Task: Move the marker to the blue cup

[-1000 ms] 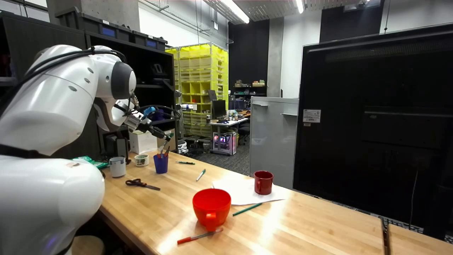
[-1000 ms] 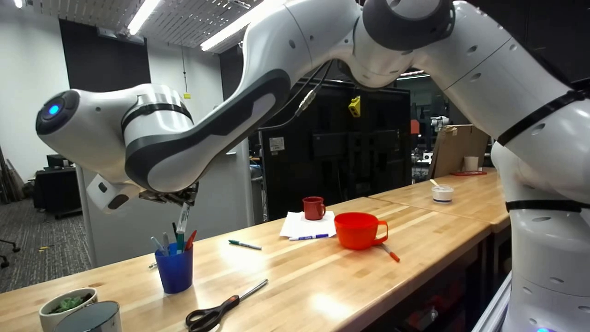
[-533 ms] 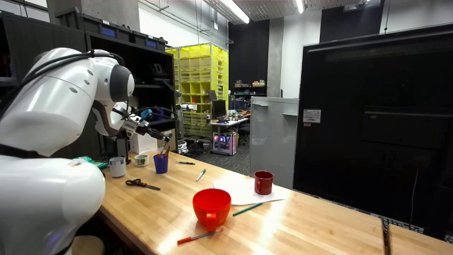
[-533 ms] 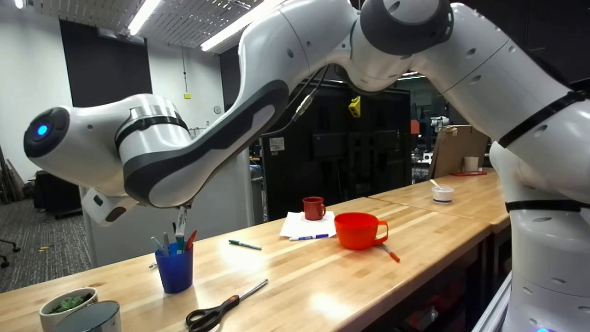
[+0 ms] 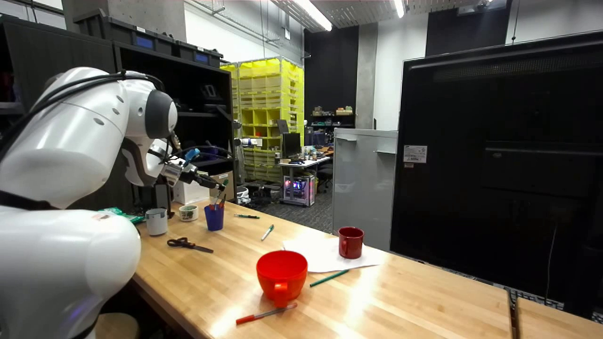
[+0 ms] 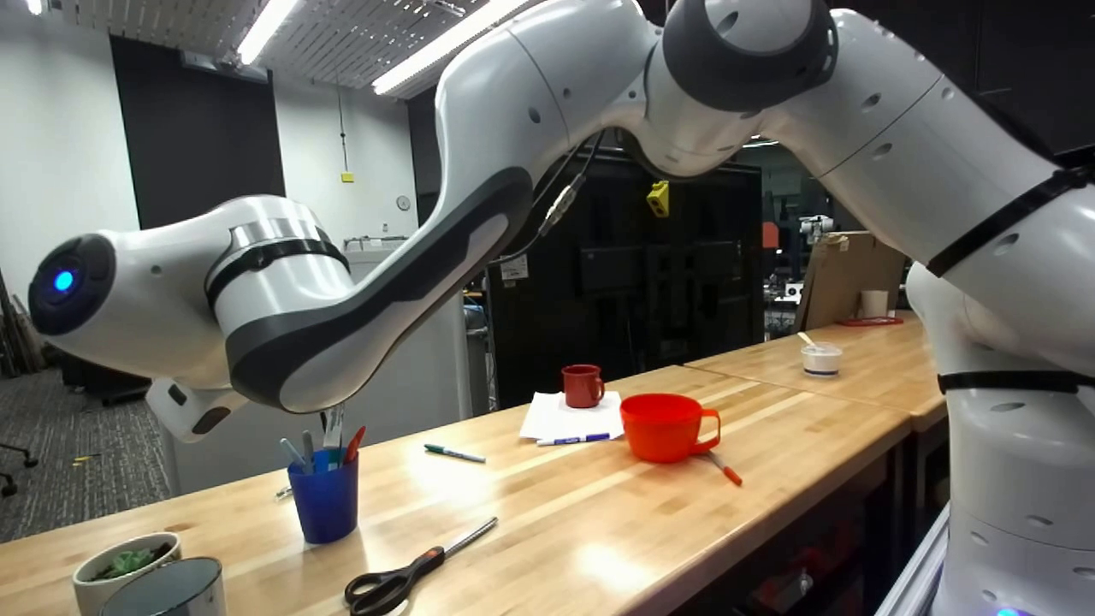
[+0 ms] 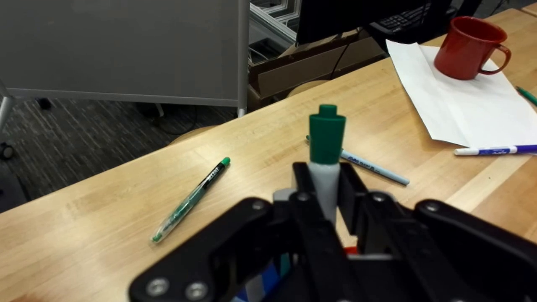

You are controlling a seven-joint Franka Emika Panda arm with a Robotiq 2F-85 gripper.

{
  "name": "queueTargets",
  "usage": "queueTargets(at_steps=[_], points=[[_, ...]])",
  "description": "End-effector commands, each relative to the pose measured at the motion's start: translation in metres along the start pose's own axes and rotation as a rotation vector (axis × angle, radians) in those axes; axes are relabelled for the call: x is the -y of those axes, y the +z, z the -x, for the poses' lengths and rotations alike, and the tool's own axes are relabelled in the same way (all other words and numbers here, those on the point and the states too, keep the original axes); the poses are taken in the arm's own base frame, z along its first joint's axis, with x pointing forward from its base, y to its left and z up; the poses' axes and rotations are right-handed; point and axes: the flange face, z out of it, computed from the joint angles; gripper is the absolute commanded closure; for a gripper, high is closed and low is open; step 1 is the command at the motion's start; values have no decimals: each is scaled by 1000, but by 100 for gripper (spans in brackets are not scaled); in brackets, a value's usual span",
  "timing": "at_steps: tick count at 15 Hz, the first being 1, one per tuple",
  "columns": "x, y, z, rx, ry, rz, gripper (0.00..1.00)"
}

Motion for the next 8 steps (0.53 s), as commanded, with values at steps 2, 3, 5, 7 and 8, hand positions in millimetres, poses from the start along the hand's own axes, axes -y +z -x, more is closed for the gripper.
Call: queueTargets(at_steps=[2, 3, 5, 7, 8], points=[[-4, 2, -8, 59, 25, -9, 95], [-4, 3, -10, 58, 30, -11, 95], [-4, 4, -13, 52, 37, -16, 95], [-4, 5, -15, 48, 44, -17, 95], [-5, 5, -16, 46, 46, -18, 95]])
